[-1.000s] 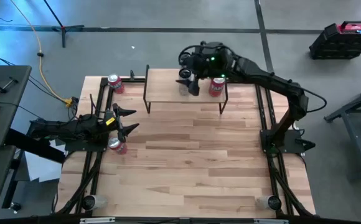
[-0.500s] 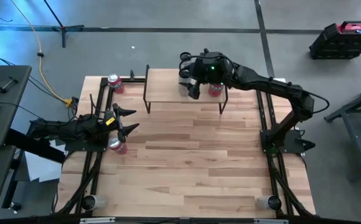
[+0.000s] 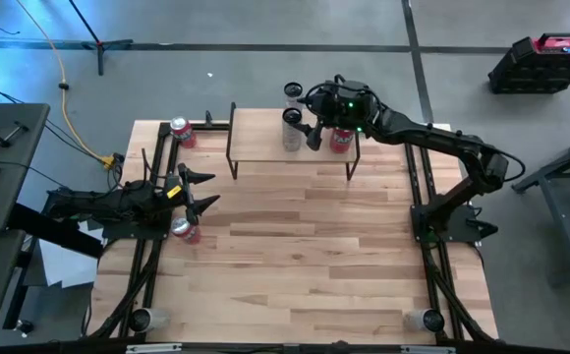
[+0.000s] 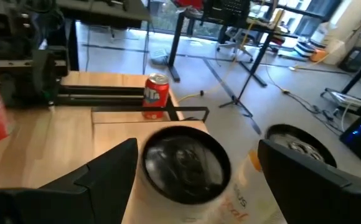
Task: Place canned beverage on shelf
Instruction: Adjust the bottom white soda can on the shelf
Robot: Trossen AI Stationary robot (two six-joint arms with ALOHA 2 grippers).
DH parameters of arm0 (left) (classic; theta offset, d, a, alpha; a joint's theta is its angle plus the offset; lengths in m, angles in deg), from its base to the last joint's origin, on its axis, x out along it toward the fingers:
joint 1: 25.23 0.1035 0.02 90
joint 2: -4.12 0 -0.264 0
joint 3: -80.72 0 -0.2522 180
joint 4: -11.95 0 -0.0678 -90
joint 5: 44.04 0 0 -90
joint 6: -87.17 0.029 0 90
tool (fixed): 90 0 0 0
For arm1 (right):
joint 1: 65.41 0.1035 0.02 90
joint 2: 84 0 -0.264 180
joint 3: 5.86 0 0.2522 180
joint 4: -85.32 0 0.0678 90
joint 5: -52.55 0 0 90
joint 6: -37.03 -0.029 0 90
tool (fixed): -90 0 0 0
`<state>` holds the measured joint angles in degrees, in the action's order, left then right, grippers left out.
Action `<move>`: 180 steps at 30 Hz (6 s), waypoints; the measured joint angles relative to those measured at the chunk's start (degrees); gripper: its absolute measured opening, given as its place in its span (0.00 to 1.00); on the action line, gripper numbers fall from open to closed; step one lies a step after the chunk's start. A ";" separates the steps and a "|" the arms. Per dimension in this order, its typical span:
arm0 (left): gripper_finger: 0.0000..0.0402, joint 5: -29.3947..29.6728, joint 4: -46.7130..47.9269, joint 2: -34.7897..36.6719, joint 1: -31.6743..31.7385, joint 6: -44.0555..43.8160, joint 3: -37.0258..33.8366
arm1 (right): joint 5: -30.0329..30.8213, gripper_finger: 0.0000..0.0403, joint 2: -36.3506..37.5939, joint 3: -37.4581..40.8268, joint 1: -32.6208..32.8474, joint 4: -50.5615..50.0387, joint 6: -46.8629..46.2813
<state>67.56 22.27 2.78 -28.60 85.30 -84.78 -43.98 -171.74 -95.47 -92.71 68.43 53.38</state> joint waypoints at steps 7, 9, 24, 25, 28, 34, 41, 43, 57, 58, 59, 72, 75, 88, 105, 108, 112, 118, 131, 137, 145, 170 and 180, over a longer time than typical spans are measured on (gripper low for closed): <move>0.78 0.00 -0.01 0.01 0.01 0.00 -0.02 | -4.07 0.79 -0.89 0.32 -0.83 0.85 -2.41; 0.78 0.00 -0.01 0.00 -0.01 0.00 0.00 | -3.99 0.79 -1.91 0.34 -0.85 0.69 -2.61; 0.78 0.00 0.01 -0.01 -0.01 0.00 0.00 | -4.67 0.76 -3.51 0.38 -0.81 1.22 -5.41; 0.78 0.00 -0.01 0.00 0.00 0.00 -0.01 | -4.72 0.75 -3.54 0.38 -0.81 1.20 -5.42; 0.78 0.00 0.00 -0.01 0.01 -0.01 0.00 | -4.80 0.70 -3.56 0.36 -0.81 1.18 -5.93; 0.78 0.00 0.00 0.01 0.01 0.00 0.00 | -5.09 0.63 -3.56 0.36 -0.79 1.17 -6.09; 0.78 0.00 -0.01 -0.01 0.01 0.00 0.00 | -5.93 0.63 -2.49 0.27 -1.22 -0.91 -5.48; 0.78 0.00 -0.01 0.00 0.01 0.00 -0.01 | -6.29 0.63 -1.75 0.33 -1.52 -1.96 -5.54; 0.78 0.00 0.01 0.01 0.01 0.00 0.00 | -5.47 0.63 2.17 2.16 -2.62 -4.23 -3.88; 0.78 0.01 -0.03 0.00 0.00 0.00 0.00 | -5.50 0.63 2.51 3.16 -2.84 -3.66 -4.16; 0.78 0.00 -0.02 0.00 0.01 0.00 0.00 | -5.62 0.63 2.92 4.27 -3.11 -2.47 -4.60; 0.78 0.00 0.01 0.01 -0.01 0.00 0.00 | -6.61 0.63 8.37 7.49 -3.85 -2.17 -5.85; 0.78 0.00 0.01 0.00 0.00 0.00 -0.01 | -6.59 0.63 7.91 7.49 -3.85 -2.78 -5.85; 0.78 0.00 -0.01 0.01 0.00 0.00 0.00 | -6.62 0.63 7.08 7.49 -4.20 -3.23 -6.14; 0.78 0.00 -0.01 0.00 0.00 0.00 0.00 | -6.80 0.64 7.04 7.49 -4.20 -4.50 -6.33; 0.78 0.00 -0.01 0.00 0.01 0.00 -0.01 | -6.79 0.64 7.04 7.49 -4.20 -4.76 -6.31; 0.78 0.00 -0.01 0.00 0.00 0.00 0.00 | -6.64 0.64 7.02 7.49 -4.20 -5.37 -5.99; 0.78 0.00 -0.01 0.01 -0.01 0.00 0.00 | -5.99 0.64 7.02 7.47 -4.20 -5.46 -5.85; 0.78 0.00 -0.01 0.01 0.01 0.00 0.00 | -4.01 0.64 7.06 7.37 -4.20 -6.25 -5.81; 0.78 0.00 0.00 0.01 0.01 0.00 0.00 | -4.02 0.69 7.17 7.33 -4.22 -7.14 -5.85; 0.78 0.00 -0.01 0.01 0.01 0.00 -0.02 | -4.15 0.77 7.17 7.36 -4.20 -8.67 -6.00; 0.78 0.00 0.01 0.01 -0.01 0.00 0.00 | -7.21 0.65 8.72 7.25 -4.20 -10.38 -4.91; 0.78 0.00 -0.01 0.01 0.01 -0.01 0.00 | -6.99 0.65 8.55 7.36 -4.20 -10.36 -4.91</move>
<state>67.56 22.25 2.79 -28.60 85.29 -84.78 -50.97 -163.20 -88.11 -96.91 58.07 48.47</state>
